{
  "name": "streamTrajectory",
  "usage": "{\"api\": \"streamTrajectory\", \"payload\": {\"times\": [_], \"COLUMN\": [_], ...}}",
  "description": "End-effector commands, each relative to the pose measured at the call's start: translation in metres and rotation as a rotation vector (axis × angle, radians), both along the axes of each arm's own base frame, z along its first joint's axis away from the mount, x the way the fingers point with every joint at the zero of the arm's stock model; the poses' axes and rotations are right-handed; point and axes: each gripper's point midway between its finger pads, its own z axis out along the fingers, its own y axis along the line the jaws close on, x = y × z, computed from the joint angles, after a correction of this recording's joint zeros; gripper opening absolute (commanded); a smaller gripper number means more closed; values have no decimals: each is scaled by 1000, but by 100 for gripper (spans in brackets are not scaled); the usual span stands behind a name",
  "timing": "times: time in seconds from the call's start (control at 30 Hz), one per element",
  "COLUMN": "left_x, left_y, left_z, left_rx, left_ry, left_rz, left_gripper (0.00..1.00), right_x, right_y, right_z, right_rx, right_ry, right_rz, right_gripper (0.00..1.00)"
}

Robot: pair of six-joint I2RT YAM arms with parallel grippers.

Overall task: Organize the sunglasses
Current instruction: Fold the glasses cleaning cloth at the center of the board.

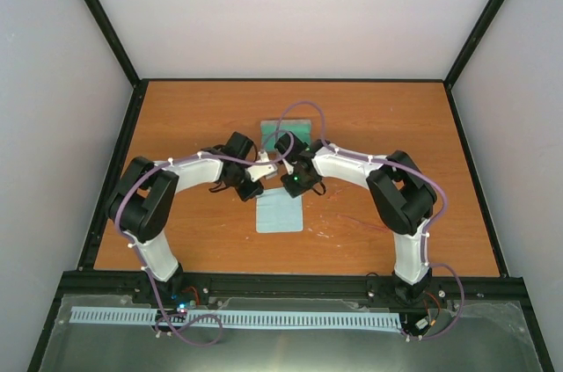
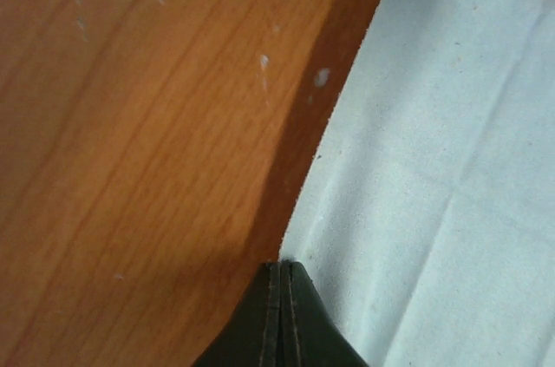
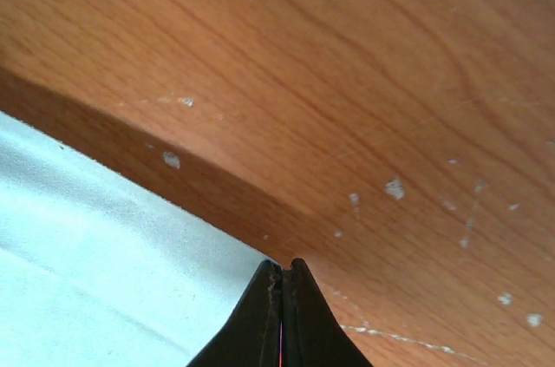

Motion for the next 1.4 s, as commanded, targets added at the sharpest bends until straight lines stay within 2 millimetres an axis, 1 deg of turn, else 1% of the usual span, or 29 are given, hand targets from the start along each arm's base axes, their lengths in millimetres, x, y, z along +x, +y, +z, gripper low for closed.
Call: {"api": "streamTrajectory", "payload": {"times": [0.0, 0.13, 0.2, 0.33, 0.5, 0.63, 0.73, 0.93, 1.13, 1.37], "left_x": [15, 36, 43, 45, 33, 21, 13, 3, -7, -27], "left_y": [-5, -11, -15, -19, -14, -12, -10, -11, -12, -15], "left_z": [13, 25, 31, 35, 33, 41, 43, 47, 44, 42], "left_rx": [21, 12, 3, -15, -27, -55, -71, -98, -97, -99], "left_ry": [-32, -102, -124, -122, -118, -116, -109, -87, -66, -30], "left_rz": [9, 19, 20, 13, 25, 30, 34, 33, 20, -15], "left_gripper": [0, 0, 0, 0, 0, 1, 0, 0, 0, 0], "right_x": [23, 31, 34, 36, 29, 19, 12, -3, -17, -33], "right_y": [-3, -7, -9, -10, -9, -11, -12, -14, -16, -15], "right_z": [30, 33, 33, 37, 42, 42, 41, 36, 32, 25], "right_rx": [31, 25, 27, 35, 76, 103, 121, 127, 133, 148], "right_ry": [-113, -132, -136, -148, -146, -125, -115, -81, -53, -26], "right_rz": [-48, -55, -56, -46, -43, -48, -48, -26, -8, -1], "right_gripper": [3, 3, 3, 3, 3, 3, 3, 3, 3, 3]}}
